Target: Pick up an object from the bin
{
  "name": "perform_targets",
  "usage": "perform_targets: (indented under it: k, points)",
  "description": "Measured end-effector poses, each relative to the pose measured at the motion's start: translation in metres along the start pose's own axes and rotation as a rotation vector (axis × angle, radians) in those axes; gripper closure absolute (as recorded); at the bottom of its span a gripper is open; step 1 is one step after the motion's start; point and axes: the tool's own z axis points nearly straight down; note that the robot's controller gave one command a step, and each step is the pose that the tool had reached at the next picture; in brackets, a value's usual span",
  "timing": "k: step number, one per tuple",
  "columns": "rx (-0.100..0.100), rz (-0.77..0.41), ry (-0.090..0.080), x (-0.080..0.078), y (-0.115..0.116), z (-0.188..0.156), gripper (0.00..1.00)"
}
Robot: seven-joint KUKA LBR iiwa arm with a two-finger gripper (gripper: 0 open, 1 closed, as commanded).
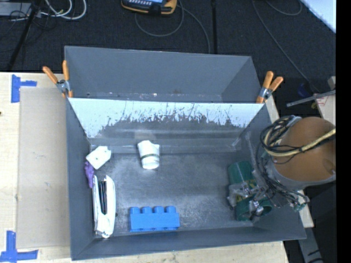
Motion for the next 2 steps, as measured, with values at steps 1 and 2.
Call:
perform_targets:
  k: [1,2]
  points:
    - [0.002,-0.001,0.002,0.001,0.001,-0.016,1.00]
    - [0.007,0.002,0.003,0.001,-0.001,-0.030,1.00]
